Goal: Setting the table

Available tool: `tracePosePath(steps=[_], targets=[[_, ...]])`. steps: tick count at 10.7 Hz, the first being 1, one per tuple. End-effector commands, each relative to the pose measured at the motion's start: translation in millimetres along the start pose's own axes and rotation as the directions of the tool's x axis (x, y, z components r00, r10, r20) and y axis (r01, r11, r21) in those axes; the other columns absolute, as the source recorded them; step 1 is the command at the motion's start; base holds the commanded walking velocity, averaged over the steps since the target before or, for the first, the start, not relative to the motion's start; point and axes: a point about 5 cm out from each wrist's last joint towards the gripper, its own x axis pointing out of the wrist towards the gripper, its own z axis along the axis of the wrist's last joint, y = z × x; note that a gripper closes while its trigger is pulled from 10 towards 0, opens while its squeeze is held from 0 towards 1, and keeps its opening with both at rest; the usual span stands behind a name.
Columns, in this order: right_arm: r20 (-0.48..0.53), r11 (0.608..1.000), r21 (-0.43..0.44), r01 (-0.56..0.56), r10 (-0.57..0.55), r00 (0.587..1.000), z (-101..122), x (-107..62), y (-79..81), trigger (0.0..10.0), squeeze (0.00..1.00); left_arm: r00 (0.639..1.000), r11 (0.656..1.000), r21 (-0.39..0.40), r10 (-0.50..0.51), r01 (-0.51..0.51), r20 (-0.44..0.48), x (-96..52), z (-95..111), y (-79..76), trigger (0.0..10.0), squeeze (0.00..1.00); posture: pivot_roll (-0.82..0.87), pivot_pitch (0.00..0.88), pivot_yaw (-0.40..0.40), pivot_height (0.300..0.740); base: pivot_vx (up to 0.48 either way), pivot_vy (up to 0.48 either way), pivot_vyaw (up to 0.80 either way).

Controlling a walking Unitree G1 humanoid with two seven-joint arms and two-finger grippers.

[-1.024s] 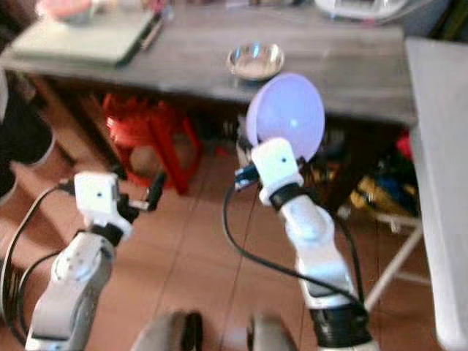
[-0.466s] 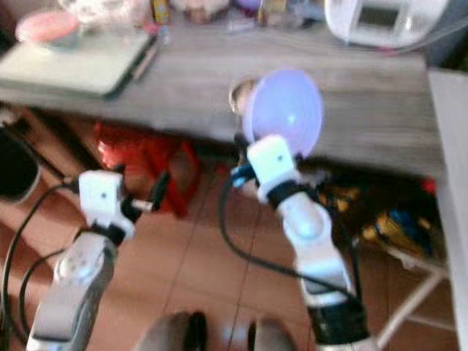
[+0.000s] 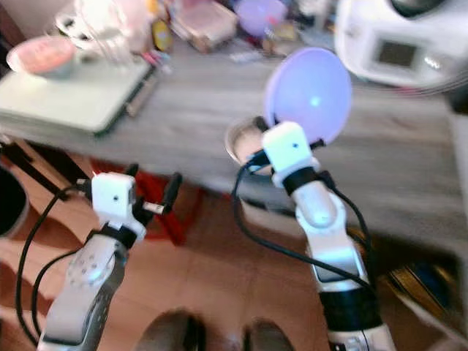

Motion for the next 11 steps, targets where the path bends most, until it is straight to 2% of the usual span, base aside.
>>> tracePosePath(steps=[1, 2, 3, 4, 6, 8, 11], targets=[[-0.005, 0.999, 0.011, -0.045, 0.045, 0.999, -2, 3.1, 6.2, 10.0, 0.00, 0.999, 0.999, 0.023, 0.044, -0.044, -0.015, -5.7, -2, 9.5, 10.0, 0.00, 0.00, 0.159, 0.061, 0.740, 0.000, 0.000, 0.00], [0.005, 0.992, 0.034, -0.124, 0.124, 0.992, -2, 6.1, 10.3, 10.0, 0.00, 0.999, 0.998, 0.028, 0.048, -0.048, -0.019, -8.2, -3, 10.6, 10.0, 0.00, 0.00, 0.161, 0.060, 0.740, 0.000, 0.000, 0.00], [0.012, 0.987, 0.002, -0.163, 0.163, 0.987, -1, 9.4, 11.0, 10.0, 0.00, 0.998, 0.998, 0.032, 0.055, -0.054, -0.026, -9.3, -4, 11.2, 10.0, 0.00, 0.01, 0.159, 0.059, 0.740, 0.000, 0.000, 0.00], [0.036, 0.969, -0.018, -0.248, 0.248, 0.968, 2, 18.6, 9.5, 10.0, 0.00, 0.998, 0.998, 0.031, 0.059, -0.059, -0.026, -10.0, -4, 11.6, 10.0, 0.00, 0.01, 0.160, 0.059, 0.740, 0.000, 0.000, 0.00], [0.030, 0.942, -0.026, -0.334, 0.335, 0.942, 2, 30.8, 3.8, 10.0, 0.00, 0.998, 0.998, 0.034, 0.058, -0.057, -0.031, -10.6, -3, 12.0, 10.0, 0.00, 0.02, 0.167, 0.062, 0.740, 0.000, 0.000, 0.00], [-0.001, 0.887, -0.067, -0.456, 0.457, 0.889, -7, 39.6, 5.1, 10.0, 0.00, 0.997, 0.998, 0.033, 0.060, -0.059, -0.041, -12.2, -3, 11.5, 10.0, 0.00, 0.03, 0.179, 0.066, 0.740, 0.000, 0.000, 0.00], [-0.045, 0.817, -0.168, -0.552, 0.553, 0.832, -15, 50.6, 7.3, 10.0, 0.00, 0.996, 0.997, 0.038, 0.068, -0.066, -0.060, -18.3, -3, 12.9, 10.0, 0.00, 0.06, 0.205, 0.076, 0.740, 0.000, 0.000, 0.00]])
